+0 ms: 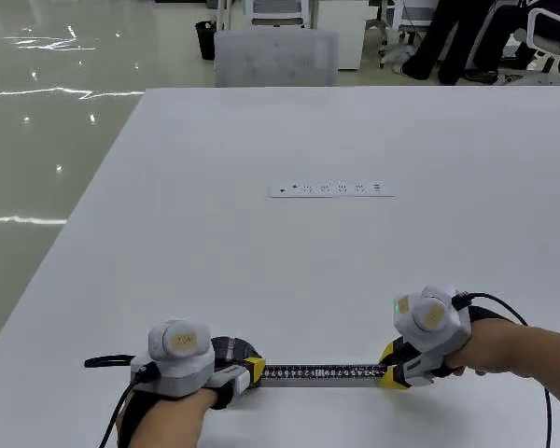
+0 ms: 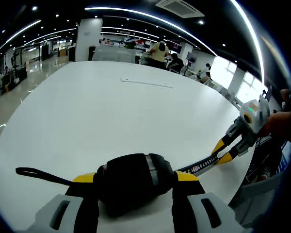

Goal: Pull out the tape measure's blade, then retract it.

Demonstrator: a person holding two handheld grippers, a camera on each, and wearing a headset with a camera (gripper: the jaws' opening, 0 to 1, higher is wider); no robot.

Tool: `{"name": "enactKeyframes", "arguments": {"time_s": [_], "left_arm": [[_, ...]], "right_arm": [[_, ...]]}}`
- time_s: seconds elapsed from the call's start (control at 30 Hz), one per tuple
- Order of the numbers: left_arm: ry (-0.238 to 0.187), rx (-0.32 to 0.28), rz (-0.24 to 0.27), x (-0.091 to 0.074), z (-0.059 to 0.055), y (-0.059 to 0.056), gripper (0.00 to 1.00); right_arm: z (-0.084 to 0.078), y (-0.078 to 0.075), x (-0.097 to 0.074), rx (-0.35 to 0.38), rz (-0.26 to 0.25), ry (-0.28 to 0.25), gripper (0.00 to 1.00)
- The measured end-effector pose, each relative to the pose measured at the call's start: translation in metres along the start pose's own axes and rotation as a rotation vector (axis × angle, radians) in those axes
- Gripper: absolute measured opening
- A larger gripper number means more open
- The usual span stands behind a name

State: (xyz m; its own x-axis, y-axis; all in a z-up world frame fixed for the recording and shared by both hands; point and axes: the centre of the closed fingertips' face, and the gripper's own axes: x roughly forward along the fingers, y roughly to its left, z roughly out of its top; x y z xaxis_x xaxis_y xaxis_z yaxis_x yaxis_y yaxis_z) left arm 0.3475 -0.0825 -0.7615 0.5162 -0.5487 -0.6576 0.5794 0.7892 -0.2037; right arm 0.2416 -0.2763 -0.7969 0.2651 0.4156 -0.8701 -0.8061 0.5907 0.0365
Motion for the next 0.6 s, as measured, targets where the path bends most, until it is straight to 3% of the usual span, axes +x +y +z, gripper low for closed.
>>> {"name": "enactKeyframes", "arguments": {"time_s": [0.6], "left_arm": [[0.0,-0.001,-0.002,-0.0003,-0.0001,-0.001,0.57]], "right_arm": [[0.0094,0.0014,0.005,0.001,0.002,-0.011,0.14]]}}
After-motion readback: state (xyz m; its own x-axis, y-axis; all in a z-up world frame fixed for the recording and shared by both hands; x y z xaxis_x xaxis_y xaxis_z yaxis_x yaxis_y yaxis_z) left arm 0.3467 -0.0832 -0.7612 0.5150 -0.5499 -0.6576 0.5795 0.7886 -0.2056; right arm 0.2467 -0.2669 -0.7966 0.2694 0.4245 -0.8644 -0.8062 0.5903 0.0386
